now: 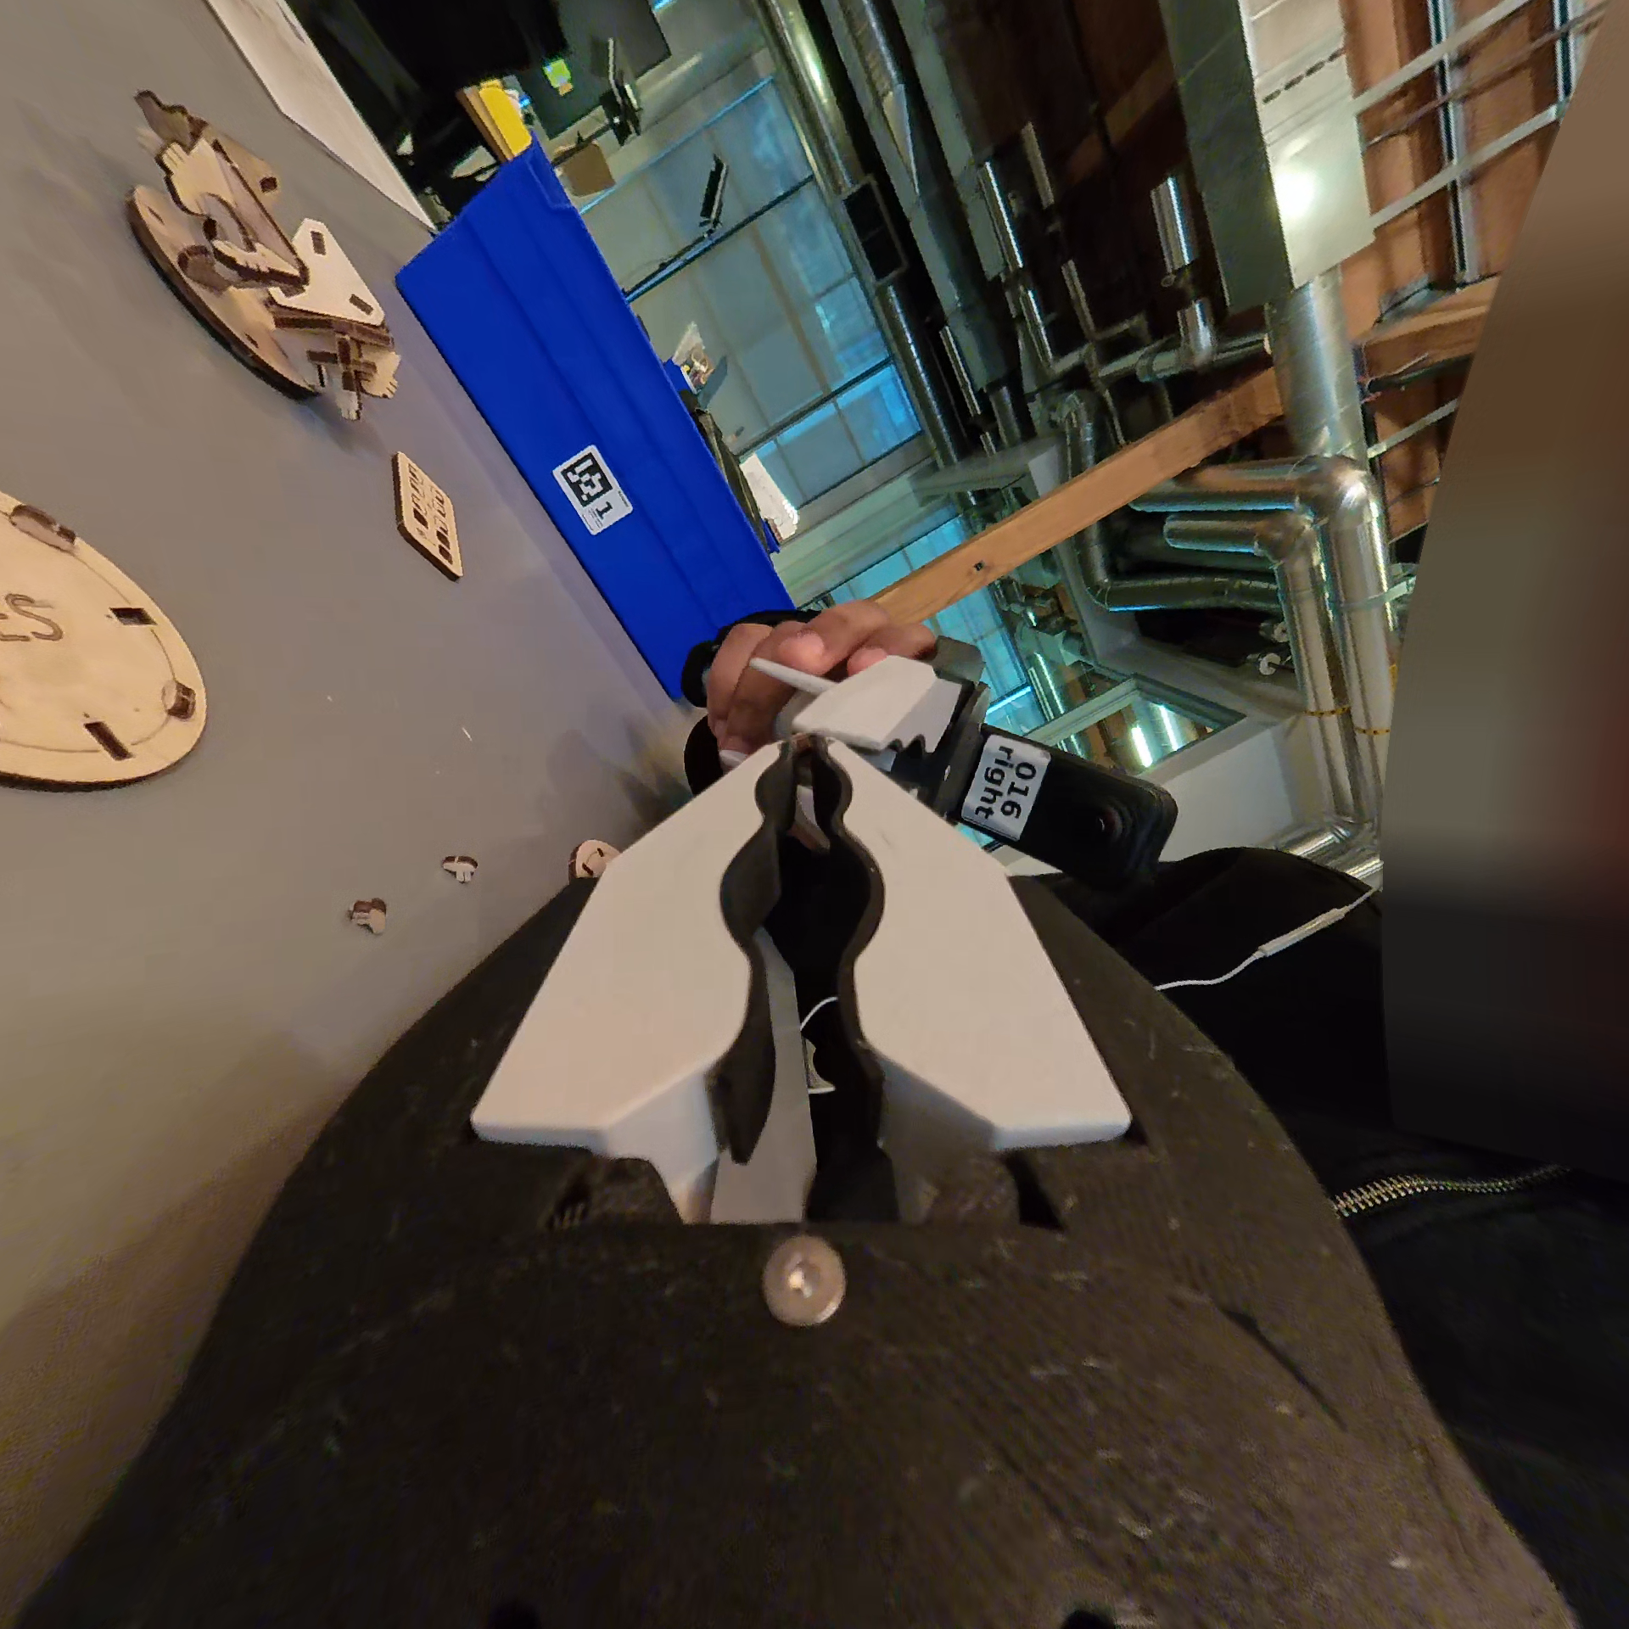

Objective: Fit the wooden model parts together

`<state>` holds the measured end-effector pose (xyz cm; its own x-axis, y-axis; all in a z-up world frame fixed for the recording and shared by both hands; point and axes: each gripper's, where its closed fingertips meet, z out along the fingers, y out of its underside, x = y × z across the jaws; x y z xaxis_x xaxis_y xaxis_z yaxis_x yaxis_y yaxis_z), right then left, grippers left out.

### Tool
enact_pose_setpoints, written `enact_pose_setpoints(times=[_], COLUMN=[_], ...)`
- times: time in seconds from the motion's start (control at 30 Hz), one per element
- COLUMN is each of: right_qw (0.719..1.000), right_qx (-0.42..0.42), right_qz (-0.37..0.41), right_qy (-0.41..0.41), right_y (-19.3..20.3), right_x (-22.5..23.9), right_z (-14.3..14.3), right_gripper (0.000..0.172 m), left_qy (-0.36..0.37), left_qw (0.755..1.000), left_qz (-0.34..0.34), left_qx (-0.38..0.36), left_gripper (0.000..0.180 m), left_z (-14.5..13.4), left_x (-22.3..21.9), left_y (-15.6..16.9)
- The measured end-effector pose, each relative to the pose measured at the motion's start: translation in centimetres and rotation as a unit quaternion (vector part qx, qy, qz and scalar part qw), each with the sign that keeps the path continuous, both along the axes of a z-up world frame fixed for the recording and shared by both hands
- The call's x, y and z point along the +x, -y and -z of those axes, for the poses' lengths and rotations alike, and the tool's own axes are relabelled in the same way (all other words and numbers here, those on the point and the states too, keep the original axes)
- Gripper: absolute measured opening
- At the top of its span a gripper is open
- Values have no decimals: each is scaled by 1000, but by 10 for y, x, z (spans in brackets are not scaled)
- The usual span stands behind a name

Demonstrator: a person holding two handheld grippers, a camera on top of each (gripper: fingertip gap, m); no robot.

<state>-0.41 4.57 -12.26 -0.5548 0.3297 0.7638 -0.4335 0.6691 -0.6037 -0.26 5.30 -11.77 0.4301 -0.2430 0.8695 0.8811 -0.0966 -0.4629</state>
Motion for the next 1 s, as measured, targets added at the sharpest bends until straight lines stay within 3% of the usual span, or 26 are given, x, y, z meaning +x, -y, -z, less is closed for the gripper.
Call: enact_pose_setpoints(times=[0.47,0.63,0.77,0.9,1.0], right_qw=[1000,999,991,952,877], right_qx=[6,-29,-98,-208,-314], right_qz=[10,3,-18,-70,-125], right_qy=[-12,29,90,212,341], right_y=[1,0,-1,-2,0], right_x=[-2,-3,-2,3,6], right_z=[0,-1,-9,-19,-28], right_gripper=[1,0,0,0,0], left_qy=[3,-5,-14,-42,-92], left_qw=[1000,1000,1000,998,993], left_qz=[-3,-4,-10,-17,-38], left_qx=[-3,-6,3,42,58], left_gripper=[0,0,12,15,14], left_z=[1,2,-2,-19,-30], left_x=[-1,0,-2,0,2], left_y=[-1,-2,0,4,6])
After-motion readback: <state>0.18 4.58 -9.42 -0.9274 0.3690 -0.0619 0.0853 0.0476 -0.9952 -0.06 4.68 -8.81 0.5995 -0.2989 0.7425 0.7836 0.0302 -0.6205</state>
